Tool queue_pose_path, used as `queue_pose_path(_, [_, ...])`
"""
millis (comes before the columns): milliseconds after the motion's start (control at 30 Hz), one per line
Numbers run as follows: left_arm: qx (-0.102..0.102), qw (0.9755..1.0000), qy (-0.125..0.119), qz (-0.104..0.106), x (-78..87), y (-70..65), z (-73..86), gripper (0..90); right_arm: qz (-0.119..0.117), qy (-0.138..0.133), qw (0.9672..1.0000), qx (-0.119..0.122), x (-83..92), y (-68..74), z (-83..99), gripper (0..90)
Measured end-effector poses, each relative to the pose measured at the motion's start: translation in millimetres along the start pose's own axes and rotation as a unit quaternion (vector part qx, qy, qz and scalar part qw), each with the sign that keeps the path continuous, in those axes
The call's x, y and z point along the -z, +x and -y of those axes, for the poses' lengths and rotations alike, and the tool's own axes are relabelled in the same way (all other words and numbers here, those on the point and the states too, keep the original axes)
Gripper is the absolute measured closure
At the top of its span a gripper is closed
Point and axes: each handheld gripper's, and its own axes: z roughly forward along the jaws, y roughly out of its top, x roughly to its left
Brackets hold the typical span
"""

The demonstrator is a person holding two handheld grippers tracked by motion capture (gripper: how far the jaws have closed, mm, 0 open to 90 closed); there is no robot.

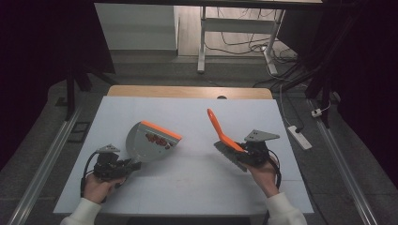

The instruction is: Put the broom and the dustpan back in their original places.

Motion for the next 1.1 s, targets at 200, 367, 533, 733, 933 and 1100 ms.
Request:
queue_pose_path(200, [0.009,0.9999,-0.005,-0.006,2.9,2.7,4.3,62.3,-0.001,0.005,1.0,-0.005,0.0,1.6,1.7,70.1])
queue_pose_path(367, [0.018,0.9997,-0.014,-0.011,6.7,3.9,6.7,62.3,-0.001,0.006,1.0,-0.008,4.3,7.0,3.5,70.2])
queue_pose_path(533, [0.029,0.9992,-0.022,-0.015,8.8,3.4,8.4,62.3,0.001,0.008,0.9998,-0.017,9.5,7.6,8.0,70.2])
queue_pose_path(733, [0.046,0.998,-0.034,-0.026,11.1,2.0,12.8,62.3,0.002,0.008,0.9994,-0.033,16.9,6.4,16.0,70.2])
queue_pose_path(933, [0.067,0.9955,-0.047,-0.047,10.6,2.1,16.0,62.3,-0.007,0.014,0.9982,-0.057,21.8,1.8,22.9,70.1])
queue_pose_path(1100, [0.077,0.9945,-0.043,-0.056,6.6,2.4,17.9,62.3,-0.007,0.023,0.9973,-0.069,21.9,-1.0,27.9,70.1])
